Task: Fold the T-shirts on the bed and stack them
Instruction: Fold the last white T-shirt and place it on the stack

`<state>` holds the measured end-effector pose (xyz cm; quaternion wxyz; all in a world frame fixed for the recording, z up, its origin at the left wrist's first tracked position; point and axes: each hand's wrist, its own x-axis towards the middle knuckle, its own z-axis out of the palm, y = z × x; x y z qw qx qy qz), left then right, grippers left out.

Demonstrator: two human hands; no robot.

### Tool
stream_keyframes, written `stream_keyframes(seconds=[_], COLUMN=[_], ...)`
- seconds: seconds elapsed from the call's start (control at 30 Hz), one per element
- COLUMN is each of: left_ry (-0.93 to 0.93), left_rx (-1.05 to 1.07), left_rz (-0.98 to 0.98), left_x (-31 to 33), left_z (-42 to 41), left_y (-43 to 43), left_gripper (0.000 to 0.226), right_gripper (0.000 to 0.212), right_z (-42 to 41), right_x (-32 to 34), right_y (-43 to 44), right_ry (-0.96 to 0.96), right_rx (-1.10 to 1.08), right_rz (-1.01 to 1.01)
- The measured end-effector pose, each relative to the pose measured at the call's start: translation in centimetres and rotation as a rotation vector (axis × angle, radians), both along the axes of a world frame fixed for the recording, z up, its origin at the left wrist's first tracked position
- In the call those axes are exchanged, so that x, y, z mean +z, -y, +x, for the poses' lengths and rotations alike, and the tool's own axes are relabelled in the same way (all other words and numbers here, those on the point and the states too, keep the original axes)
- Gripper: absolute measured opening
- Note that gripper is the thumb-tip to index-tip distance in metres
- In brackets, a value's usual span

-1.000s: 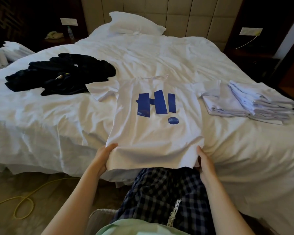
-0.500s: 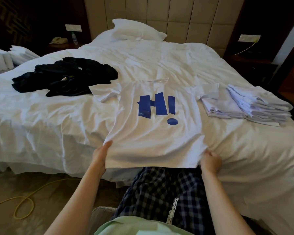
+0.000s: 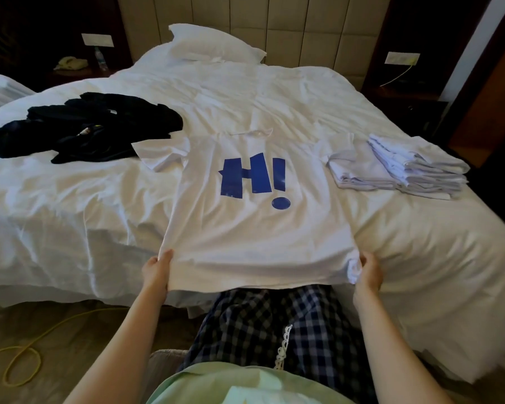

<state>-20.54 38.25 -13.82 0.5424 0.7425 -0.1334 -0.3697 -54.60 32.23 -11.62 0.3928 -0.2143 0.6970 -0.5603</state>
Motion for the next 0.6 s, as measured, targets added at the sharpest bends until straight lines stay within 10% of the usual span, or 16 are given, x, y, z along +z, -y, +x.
stream_keyframes(seconds=[0.23,0.6], left_ry=[0.044,0.030], left_rx=[-0.018,-0.021], left_rz=[0.076,0.086], left_x=[-1.9,-1.8], left_z=[0.9,1.2], left_y=[-1.3,-1.3], left_gripper=[0.039,0.036], right_gripper=[0.021,0.025], right_z=[-0.1,-1.0], right_x=[-3.3,-3.0], right_y=[-0.2,-0.2], right_ry=[0.329,0.095], right_rx=[0.193,-0.287], right_rz=[0.139,0.037])
